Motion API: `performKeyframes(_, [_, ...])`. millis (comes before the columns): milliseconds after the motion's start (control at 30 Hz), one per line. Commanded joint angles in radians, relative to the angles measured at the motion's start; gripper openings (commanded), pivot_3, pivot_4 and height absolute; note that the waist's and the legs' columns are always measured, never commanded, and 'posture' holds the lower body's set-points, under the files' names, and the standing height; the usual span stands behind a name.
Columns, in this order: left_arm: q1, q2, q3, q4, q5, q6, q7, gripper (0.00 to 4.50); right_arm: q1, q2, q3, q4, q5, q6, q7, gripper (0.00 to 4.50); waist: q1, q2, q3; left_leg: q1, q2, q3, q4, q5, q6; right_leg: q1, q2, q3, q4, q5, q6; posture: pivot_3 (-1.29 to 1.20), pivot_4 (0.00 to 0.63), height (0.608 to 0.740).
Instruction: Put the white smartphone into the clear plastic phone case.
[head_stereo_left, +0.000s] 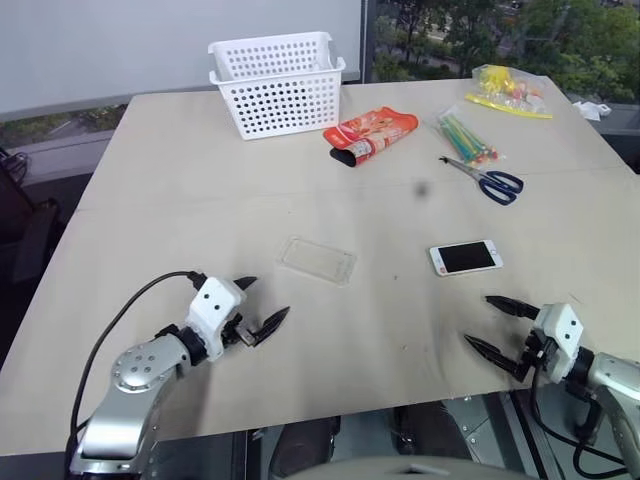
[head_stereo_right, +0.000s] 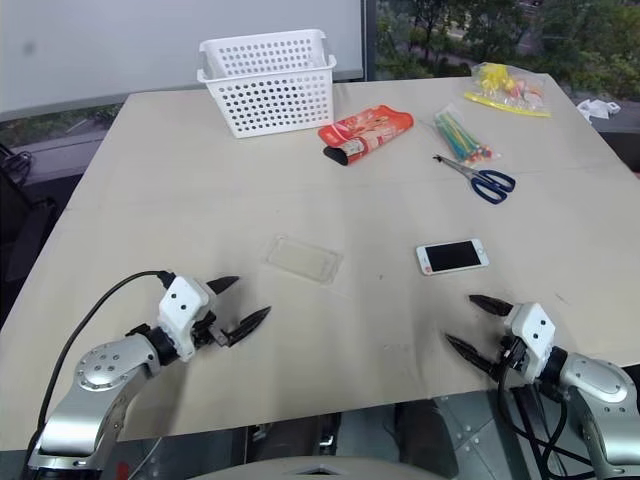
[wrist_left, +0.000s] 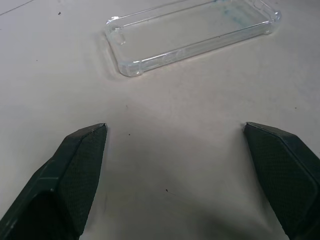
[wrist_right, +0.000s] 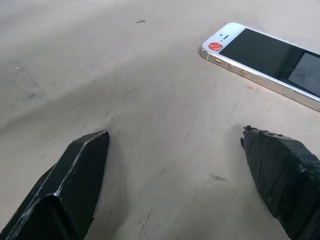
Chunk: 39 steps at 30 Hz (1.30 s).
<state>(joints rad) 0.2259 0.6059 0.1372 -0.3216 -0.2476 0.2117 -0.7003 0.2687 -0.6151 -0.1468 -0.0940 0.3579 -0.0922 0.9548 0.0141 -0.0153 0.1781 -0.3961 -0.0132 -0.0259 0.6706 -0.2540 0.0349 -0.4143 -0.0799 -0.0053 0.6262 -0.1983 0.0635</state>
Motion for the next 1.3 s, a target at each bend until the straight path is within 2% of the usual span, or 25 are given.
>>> performKeyframes(33, [0.006, 0.002, -0.009, -0.004, -0.001, -0.012, -0.014, 4.49, -0.008, -0.009, -0.029, -0.001, 0.011, -0.021, 0.008, 4.50, 0.000, 0.000, 0.000, 0.000, 0.000, 0.000, 0.000, 0.000, 0.000, 0.000, 0.000, 0.000, 0.000, 0.000, 0.000, 0.00, 0.150, 0.740])
performKeyframes(500, [0.003, -0.002, 0.008, -0.042, -0.051, 0.016, -0.014, 4.49, -0.032, -0.001, -0.010, 0.004, 0.008, -0.021, 0.015, 4.50, 0.000, 0.000, 0.000, 0.000, 0.000, 0.000, 0.000, 0.000, 0.000, 0.000, 0.000, 0.000, 0.000, 0.000, 0.000, 0.00, 0.150, 0.740])
performKeyframes(667, [-0.053, 0.024, -0.006, -0.049, -0.069, 0.029, -0.060, 4.49, -0.038, 0.001, 0.007, -0.031, 0.019, -0.004, 0.021, 4.50, 0.001, 0.000, 0.000, 0.000, 0.000, 0.000, 0.000, 0.000, 0.000, 0.000, 0.000, 0.000, 0.000, 0.000, 0.000, 0.00, 0.150, 0.740])
performKeyframes(767, [-0.134, 0.077, -0.059, -0.013, -0.052, 0.014, -0.149, 4.49, -0.040, 0.005, 0.045, -0.135, 0.069, 0.067, 0.029, 4.50, 0.000, 0.000, 0.000, 0.000, 0.000, 0.000, 0.000, 0.000, 0.000, 0.000, 0.001, 0.000, 0.000, 0.000, 0.000, 0.00, 0.150, 0.740])
performKeyframes(967, [-0.348, 0.102, -0.175, 0.172, -0.012, -0.069, -0.292, 4.49, -0.061, -0.026, 0.112, -0.329, 0.133, 0.236, 0.014, 4.50, 0.000, 0.001, 0.000, 0.000, 0.000, -0.001, 0.000, 0.000, 0.000, 0.000, 0.002, 0.000, 0.000, 0.000, 0.000, 0.00, 0.150, 0.740])
performKeyframes(1200, [-0.552, 0.095, -0.350, 0.511, 0.155, -0.248, -0.424, 4.49, -0.104, -0.032, 0.131, -0.420, 0.142, 0.329, -0.036, 4.50, 0.001, 0.000, -0.001, -0.001, 0.000, -0.001, 0.000, 0.000, 0.000, 0.000, 0.003, 0.000, 0.000, 0.001, -0.001, 0.00, 0.150, 0.740])
performKeyframes(1300, [-0.618, 0.085, -0.381, 0.605, 0.176, -0.272, -0.462, 3.77, -0.109, -0.029, 0.132, -0.447, 0.145, 0.355, -0.056, 4.50, 0.003, 0.002, -0.003, 0.000, 0.000, -0.001, 0.000, 0.000, 0.000, 0.001, 0.002, 0.000, 0.000, 0.001, -0.001, 0.00, 0.150, 0.740])
